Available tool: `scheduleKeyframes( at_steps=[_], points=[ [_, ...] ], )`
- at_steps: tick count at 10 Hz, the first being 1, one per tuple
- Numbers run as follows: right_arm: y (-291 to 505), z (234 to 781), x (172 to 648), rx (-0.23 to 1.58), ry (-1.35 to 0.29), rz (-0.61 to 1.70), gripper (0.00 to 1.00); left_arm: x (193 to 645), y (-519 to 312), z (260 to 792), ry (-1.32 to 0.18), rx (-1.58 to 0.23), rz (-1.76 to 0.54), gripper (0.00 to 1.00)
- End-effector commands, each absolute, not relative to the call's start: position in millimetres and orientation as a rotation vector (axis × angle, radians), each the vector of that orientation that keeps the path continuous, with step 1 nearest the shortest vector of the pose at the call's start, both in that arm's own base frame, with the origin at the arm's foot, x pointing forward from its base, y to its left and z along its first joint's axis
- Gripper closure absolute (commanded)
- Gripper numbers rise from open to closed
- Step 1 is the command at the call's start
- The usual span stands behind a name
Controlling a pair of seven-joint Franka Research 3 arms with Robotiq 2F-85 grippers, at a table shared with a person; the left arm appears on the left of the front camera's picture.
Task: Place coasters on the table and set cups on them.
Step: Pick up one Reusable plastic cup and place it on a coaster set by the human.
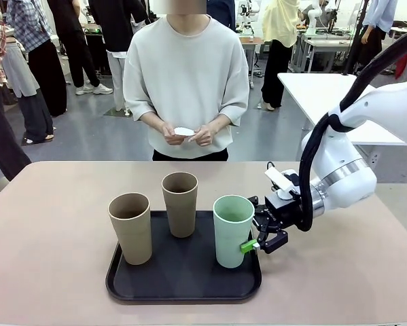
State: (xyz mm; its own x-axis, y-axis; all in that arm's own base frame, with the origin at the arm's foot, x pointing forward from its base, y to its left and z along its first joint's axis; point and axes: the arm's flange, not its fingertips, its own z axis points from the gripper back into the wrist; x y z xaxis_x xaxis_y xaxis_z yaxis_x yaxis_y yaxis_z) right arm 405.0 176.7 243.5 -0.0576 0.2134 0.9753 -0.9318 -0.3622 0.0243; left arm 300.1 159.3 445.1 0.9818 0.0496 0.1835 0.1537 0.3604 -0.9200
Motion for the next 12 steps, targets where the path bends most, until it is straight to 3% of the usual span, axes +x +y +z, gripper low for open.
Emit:
scheduleKeyframes(
  at_steps=[1, 3, 4, 5, 6, 8, 9, 10, 11, 12],
  points=[
    [196.3, 240.3, 412.8, 1.292, -0.847, 1.548, 0.00, 299.7, 160.4, 445.8, -0.206, -1.212, -0.078, 0.00],
    [203.8, 237.7, 413.2, 1.314, -0.812, 1.574, 0.00, 299.7, 160.4, 445.8, -0.206, -1.212, -0.078, 0.00],
    [202.1, 236.6, 413.6, 1.331, -0.795, 1.615, 0.43, 299.7, 160.4, 445.8, -0.206, -1.212, -0.078, 0.00],
    [200.9, 236.8, 413.6, 1.340, -0.792, 1.604, 0.57, 299.7, 160.4, 445.8, -0.206, -1.212, -0.078, 0.00],
    [199.9, 237.0, 412.8, 1.340, -0.793, 1.606, 1.00, 299.7, 160.4, 445.8, -0.206, -1.212, -0.078, 0.00],
    [197.1, 237.4, 413.2, 1.342, -0.796, 1.606, 1.00, 299.7, 160.4, 445.8, -0.206, -1.212, -0.078, 0.00],
    [196.7, 238.1, 413.8, 1.343, -0.794, 1.608, 0.74, 299.7, 160.4, 445.8, -0.206, -1.212, -0.078, 0.00],
    [196.3, 239.7, 412.7, 1.345, -0.801, 1.608, 0.74, 299.7, 160.4, 445.8, -0.206, -1.212, -0.078, 0.00],
    [192.0, 249.7, 406.1, 1.356, -0.833, 1.572, 1.00, 299.7, 160.4, 445.8, -0.206, -1.212, -0.078, 0.00],
    [184.4, 267.7, 396.5, 1.381, -0.852, 1.540, 1.00, 299.7, 160.4, 445.8, -0.206, -1.212, -0.078, 0.00]
  ],
)
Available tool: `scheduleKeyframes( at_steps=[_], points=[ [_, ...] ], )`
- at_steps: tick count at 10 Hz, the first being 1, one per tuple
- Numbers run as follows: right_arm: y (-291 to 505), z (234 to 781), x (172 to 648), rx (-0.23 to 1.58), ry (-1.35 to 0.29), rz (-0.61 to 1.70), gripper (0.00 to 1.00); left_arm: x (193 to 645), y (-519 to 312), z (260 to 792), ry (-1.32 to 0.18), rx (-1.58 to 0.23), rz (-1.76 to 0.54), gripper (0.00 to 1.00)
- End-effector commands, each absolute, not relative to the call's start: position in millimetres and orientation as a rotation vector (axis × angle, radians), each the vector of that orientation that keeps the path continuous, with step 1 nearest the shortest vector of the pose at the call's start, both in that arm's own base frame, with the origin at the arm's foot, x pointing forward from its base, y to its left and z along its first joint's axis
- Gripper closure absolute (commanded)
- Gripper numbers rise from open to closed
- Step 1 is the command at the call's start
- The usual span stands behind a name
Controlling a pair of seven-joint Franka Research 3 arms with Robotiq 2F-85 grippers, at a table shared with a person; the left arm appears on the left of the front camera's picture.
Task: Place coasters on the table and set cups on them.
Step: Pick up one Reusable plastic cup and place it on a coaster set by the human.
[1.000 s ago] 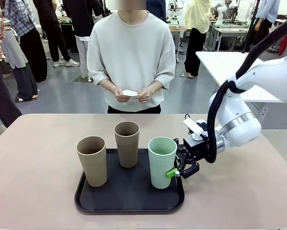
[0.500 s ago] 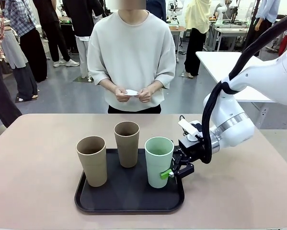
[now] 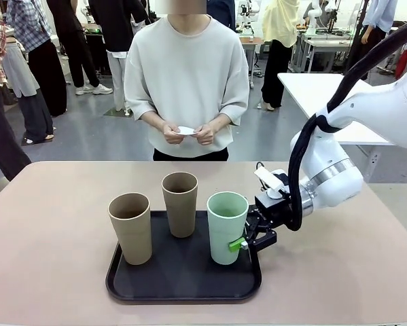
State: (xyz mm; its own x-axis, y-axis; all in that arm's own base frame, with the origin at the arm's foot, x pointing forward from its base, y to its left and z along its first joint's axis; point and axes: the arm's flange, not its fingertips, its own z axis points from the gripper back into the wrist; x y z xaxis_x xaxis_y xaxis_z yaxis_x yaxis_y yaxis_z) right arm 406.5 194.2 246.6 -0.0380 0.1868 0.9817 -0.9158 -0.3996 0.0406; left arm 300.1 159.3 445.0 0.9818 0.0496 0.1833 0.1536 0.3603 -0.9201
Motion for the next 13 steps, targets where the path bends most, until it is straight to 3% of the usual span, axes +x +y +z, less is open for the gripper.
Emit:
scheduleKeyframes(
  at_steps=[1, 6, 13],
  points=[
    [173.0, 295.3, 385.1, 1.382, -0.863, 1.500, 1.00, 299.7, 160.4, 445.8, -0.206, -1.212, -0.078, 0.00],
    [145.4, 414.8, 356.5, 1.379, -0.865, 1.395, 1.00, 299.7, 160.4, 445.8, -0.206, -1.212, -0.078, 0.00],
    [139.8, 421.3, 360.4, 1.360, -0.856, 1.439, 1.00, 299.7, 160.4, 445.8, -0.206, -1.212, -0.078, 0.00]
  ],
)
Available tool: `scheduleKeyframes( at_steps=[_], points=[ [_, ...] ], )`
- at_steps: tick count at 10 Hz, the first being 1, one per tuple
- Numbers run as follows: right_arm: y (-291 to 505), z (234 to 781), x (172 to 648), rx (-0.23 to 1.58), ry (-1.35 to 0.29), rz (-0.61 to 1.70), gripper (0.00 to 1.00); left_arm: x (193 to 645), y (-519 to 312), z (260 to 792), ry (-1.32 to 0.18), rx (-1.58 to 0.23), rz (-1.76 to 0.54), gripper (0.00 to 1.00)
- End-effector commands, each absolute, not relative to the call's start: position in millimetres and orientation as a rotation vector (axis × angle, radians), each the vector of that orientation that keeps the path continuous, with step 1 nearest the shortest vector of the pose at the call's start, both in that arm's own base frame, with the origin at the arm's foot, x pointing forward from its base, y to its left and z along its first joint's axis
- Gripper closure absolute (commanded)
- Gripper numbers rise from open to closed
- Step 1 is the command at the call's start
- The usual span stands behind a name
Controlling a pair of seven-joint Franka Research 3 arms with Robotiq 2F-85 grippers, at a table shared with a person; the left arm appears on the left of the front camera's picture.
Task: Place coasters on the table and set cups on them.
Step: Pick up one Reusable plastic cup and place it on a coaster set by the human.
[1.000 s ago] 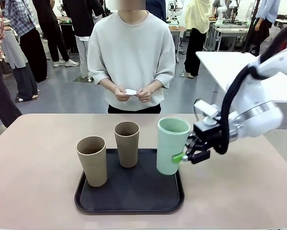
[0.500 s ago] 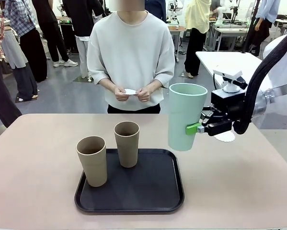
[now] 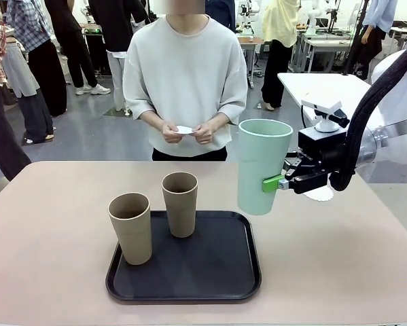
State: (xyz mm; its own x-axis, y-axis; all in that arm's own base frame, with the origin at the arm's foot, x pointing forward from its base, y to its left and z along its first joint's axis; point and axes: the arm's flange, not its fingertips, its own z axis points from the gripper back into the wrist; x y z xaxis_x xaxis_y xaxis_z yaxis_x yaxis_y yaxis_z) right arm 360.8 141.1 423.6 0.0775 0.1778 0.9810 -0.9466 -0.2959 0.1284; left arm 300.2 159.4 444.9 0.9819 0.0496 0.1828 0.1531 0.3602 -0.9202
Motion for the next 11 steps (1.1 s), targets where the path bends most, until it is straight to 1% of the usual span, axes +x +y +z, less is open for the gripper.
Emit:
scheduleKeyframes(
  at_steps=[1, 3, 4, 5, 6, 8, 11],
  points=[
    [140.9, 423.9, 360.9, 1.350, -0.846, 1.423, 0.17, 299.7, 160.4, 445.8, -0.206, -1.212, -0.078, 0.00],
    [96.0, 439.7, 405.2, 1.279, -0.962, 1.354, 0.17, 299.7, 160.4, 445.8, -0.206, -1.212, -0.078, 0.00],
    [67.5, 444.1, 424.4, 1.253, -0.996, 1.347, 0.17, 299.7, 160.4, 445.8, -0.206, -1.212, -0.078, 0.00],
    [28.9, 447.0, 448.6, 1.243, -1.057, 1.286, 0.17, 299.7, 160.4, 445.8, -0.206, -1.212, -0.078, 0.00],
    [-1.3, 450.0, 461.1, 1.232, -1.103, 1.245, 0.17, 299.7, 160.4, 445.8, -0.206, -1.212, -0.078, 0.00],
    [-49.5, 459.3, 480.9, 1.168, -1.156, 1.161, 0.17, 299.7, 160.4, 445.8, -0.206, -1.212, -0.078, 0.00],
    [-93.4, 471.5, 476.6, 1.102, -1.159, 1.106, 0.17, 299.7, 160.4, 445.8, -0.206, -1.212, -0.078, 0.00]
  ],
)
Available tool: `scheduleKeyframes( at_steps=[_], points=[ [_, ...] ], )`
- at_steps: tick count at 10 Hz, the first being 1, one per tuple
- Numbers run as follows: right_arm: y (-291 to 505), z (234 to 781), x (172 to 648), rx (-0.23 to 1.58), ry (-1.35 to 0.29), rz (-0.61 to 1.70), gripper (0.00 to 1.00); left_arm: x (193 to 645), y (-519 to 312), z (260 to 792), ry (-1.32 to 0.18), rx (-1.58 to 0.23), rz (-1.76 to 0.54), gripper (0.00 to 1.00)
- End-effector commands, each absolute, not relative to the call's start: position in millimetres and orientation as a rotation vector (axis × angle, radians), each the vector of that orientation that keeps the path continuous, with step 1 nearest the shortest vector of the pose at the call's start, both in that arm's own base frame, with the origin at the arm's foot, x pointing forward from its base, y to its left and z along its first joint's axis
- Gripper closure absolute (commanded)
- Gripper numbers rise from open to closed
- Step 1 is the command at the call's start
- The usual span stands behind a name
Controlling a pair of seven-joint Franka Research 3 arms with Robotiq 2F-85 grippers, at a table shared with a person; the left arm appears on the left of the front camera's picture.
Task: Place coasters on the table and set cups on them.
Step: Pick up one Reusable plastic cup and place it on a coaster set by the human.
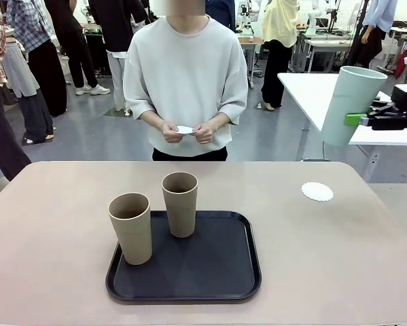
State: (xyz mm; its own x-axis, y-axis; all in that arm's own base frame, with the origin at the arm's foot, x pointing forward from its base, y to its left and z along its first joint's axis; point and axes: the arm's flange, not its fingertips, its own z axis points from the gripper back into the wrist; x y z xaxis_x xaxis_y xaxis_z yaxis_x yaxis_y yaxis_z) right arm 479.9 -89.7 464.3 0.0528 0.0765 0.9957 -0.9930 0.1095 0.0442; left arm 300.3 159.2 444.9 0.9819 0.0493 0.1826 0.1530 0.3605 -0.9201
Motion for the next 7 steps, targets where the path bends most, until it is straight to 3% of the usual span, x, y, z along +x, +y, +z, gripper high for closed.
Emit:
scheduleKeyframes(
  at_steps=[1, 7],
  points=[
    [-101.7, 470.1, 472.7, 1.088, -1.141, 1.098, 0.17, 299.7, 160.4, 445.8, -0.206, -1.212, -0.078, 0.00],
    [-106.3, 465.0, 475.6, 1.067, -1.167, 1.109, 0.17, 299.7, 160.4, 445.8, -0.206, -1.212, -0.078, 0.00]
  ],
)
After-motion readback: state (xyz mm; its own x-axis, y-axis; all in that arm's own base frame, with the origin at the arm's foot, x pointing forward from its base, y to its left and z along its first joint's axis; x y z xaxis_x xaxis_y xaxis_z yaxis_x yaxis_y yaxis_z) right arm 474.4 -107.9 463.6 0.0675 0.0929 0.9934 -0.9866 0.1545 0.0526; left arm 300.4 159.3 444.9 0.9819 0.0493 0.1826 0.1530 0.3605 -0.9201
